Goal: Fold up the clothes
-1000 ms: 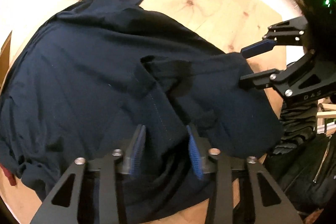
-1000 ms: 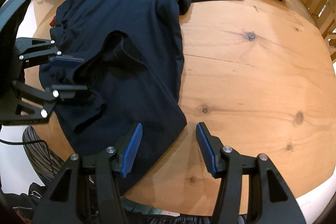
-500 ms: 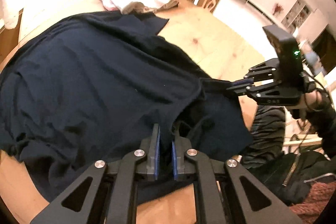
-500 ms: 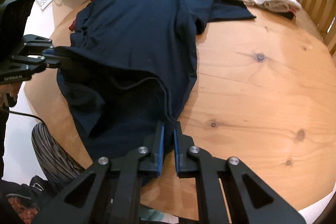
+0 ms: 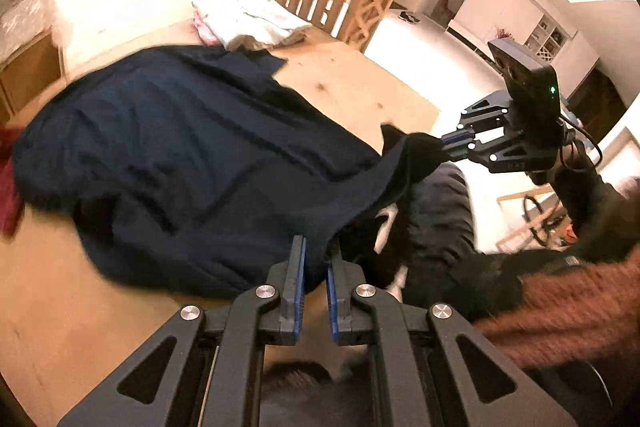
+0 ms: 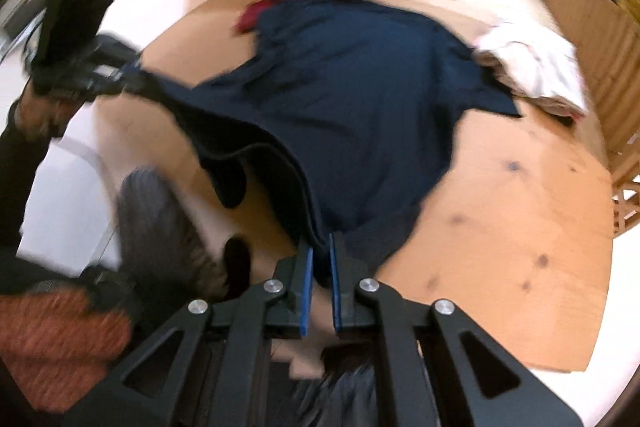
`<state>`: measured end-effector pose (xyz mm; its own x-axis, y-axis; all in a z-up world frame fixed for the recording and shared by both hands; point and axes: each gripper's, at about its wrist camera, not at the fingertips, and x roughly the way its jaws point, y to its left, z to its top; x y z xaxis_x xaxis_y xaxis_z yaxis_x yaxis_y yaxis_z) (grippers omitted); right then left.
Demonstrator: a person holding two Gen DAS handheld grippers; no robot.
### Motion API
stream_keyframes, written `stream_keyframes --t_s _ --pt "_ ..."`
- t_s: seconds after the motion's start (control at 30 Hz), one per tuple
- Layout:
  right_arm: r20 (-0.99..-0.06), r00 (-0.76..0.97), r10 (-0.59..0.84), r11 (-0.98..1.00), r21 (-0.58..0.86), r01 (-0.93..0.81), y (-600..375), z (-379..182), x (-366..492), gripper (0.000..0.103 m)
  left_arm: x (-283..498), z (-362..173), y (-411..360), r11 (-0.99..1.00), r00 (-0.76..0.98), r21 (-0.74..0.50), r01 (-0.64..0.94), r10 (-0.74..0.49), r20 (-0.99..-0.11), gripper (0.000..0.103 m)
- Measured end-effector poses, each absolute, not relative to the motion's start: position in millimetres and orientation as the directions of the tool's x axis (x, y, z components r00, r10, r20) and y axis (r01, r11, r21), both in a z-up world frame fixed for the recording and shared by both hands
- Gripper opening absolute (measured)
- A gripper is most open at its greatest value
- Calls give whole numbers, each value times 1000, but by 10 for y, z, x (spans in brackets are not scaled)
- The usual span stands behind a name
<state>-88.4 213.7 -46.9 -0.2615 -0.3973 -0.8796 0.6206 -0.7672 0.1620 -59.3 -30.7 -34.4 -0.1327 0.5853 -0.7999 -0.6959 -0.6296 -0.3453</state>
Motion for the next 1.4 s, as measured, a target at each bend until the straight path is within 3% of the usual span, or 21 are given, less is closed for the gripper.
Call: stream_keyframes --t_s 0.07,0.13,0.23,0.3,0.33,0.57,0.73,1.23,1.4 --pt "-917 -152 -369 -729 184 660 2041 -517 -647 11 -365 -343 -419 -635 -112 -343 -692 564 -818 20" --pt "-951 -64 -302 -703 177 688 1937 -600 -474 17 -227 -356 -535 -663 -114 -316 -678 519 -847 18" --pt "-959 -138 -248 -706 82 704 1915 -581 -493 23 -192 -311 -691 -705 -155 -269 -656 474 -867 20" --pt "-941 -170 -292 -742 111 661 1969 -558 -725 30 -296 -281 -766 -741 -208 -231 -631 449 -869 35" --pt "-931 -205 -302 -764 108 636 1999 -575 -898 32 -392 -305 -772 -754 -228 -217 -620 438 -870 38" --pt "-914 -399 -77 -832 -161 530 1690 -1226 -2080 35 -1399 -882 -861 -842 -247 -226 -489 383 -890 38" --pt "-937 -336 -100 -886 -70 459 1687 -1571 -2697 35 -1895 -1156 -899 -835 -209 -340 -434 460 -863 38" --pt "-976 -216 40 -892 -132 432 2034 -1640 -3165 44 -2176 -1735 -562 -816 -61 -264 -514 342 -938 40" --pt "-956 -219 -194 -917 98 387 2064 -1274 -3398 45 -2269 -1522 -815 -831 -106 -278 -482 370 -923 40"
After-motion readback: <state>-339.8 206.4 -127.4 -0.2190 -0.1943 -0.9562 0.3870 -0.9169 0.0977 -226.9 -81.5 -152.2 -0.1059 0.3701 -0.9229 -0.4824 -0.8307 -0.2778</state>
